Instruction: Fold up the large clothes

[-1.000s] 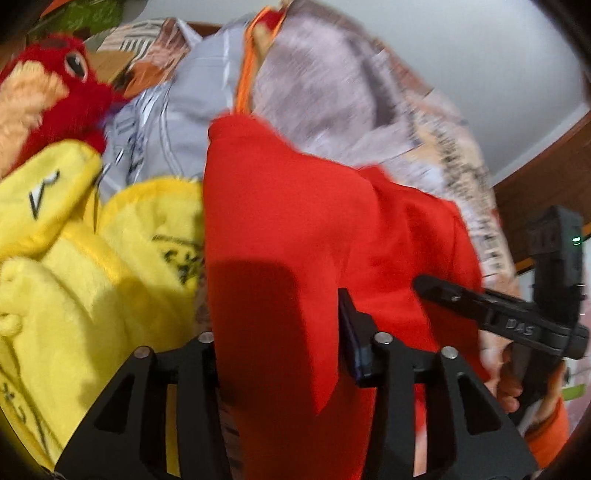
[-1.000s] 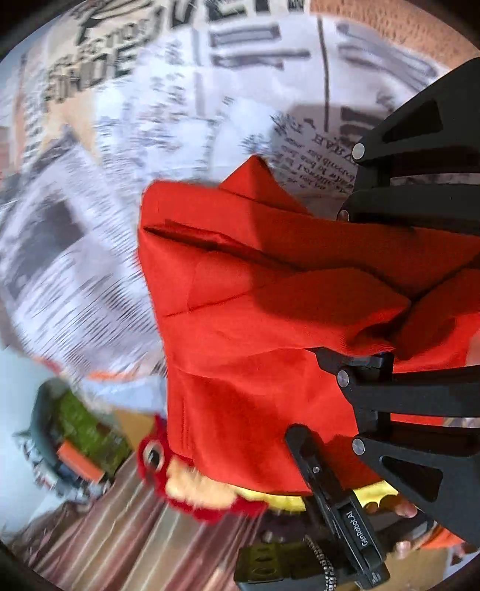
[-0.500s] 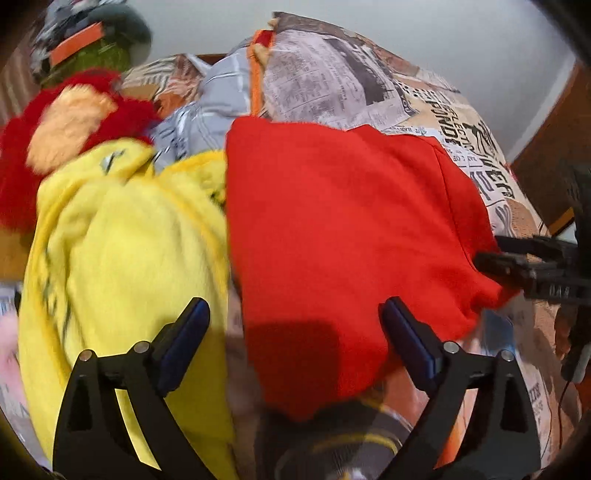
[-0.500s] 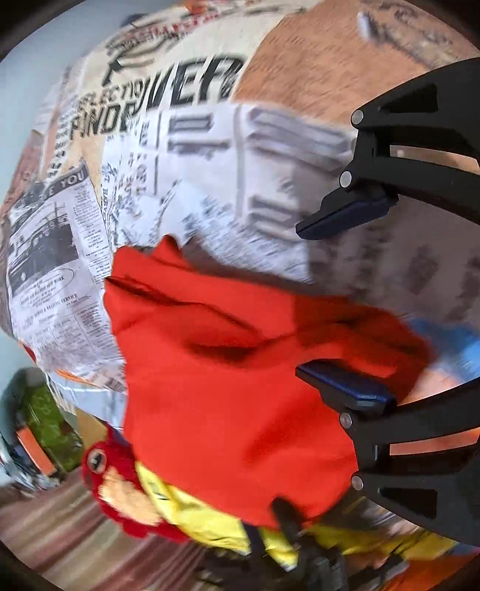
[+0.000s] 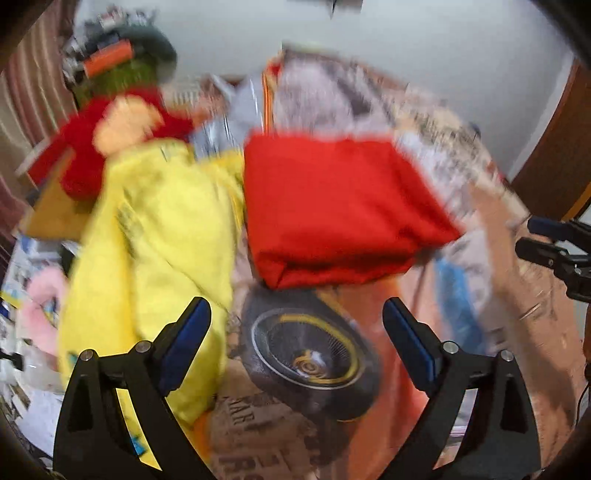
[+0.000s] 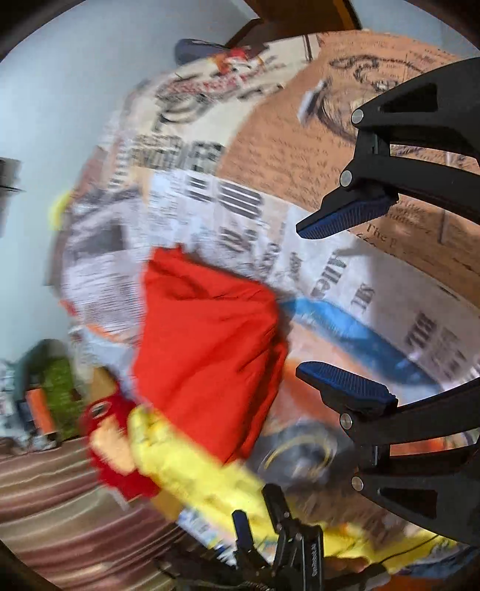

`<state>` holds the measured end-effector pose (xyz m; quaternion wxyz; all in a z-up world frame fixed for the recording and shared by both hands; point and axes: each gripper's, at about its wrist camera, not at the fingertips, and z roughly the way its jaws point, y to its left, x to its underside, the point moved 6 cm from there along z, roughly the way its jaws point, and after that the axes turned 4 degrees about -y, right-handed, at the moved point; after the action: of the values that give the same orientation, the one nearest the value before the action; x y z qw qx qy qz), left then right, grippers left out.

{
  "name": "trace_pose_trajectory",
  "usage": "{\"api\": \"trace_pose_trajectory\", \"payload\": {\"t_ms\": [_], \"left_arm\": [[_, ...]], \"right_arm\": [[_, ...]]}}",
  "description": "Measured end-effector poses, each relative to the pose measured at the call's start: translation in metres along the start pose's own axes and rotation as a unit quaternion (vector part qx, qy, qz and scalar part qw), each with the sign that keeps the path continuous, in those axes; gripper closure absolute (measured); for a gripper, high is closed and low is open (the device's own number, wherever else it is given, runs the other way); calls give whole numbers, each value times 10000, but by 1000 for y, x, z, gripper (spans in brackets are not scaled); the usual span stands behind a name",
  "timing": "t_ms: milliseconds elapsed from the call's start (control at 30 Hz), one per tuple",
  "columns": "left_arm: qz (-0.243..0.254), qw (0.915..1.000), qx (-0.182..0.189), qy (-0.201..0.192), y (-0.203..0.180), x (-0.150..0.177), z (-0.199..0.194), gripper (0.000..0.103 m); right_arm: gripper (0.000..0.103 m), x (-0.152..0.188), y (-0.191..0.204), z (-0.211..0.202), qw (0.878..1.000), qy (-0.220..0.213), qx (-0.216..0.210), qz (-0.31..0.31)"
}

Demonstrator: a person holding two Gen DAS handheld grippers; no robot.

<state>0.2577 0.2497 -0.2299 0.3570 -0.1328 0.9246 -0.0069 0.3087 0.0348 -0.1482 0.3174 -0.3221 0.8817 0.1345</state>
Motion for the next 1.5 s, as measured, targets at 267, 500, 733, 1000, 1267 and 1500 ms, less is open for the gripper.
{"api": "trace_pose_trajectory", "payload": {"t_ms": [267,500,733,1000,1267,1500], "left_arm": [[280,9799,-8,-1976,-35,-49,-167,8],[283,9422,-5,-3338,-65,-43,-288,8],[218,9228,-164,-3844,-79,-18,-336,8],[205,9286,-108,-3703,-88,-2,-332,1],[201,9313,-29,-3637,-95,5,-329,1],[173,9343,-69,-3560,-94,7,-323,0]], "right_arm": [[38,-35,30,-134,9857,-1647,-323,171],[38,-33,62,-239,9494,-3117,-352,155],[26,-12,85,-276,9240,-3821,43,164],[16,-13,87,-262,9323,-3600,193,286],[6,-4,76,-269,9312,-3602,230,507],[6,2,80,-270,9314,-3601,273,452]]}}
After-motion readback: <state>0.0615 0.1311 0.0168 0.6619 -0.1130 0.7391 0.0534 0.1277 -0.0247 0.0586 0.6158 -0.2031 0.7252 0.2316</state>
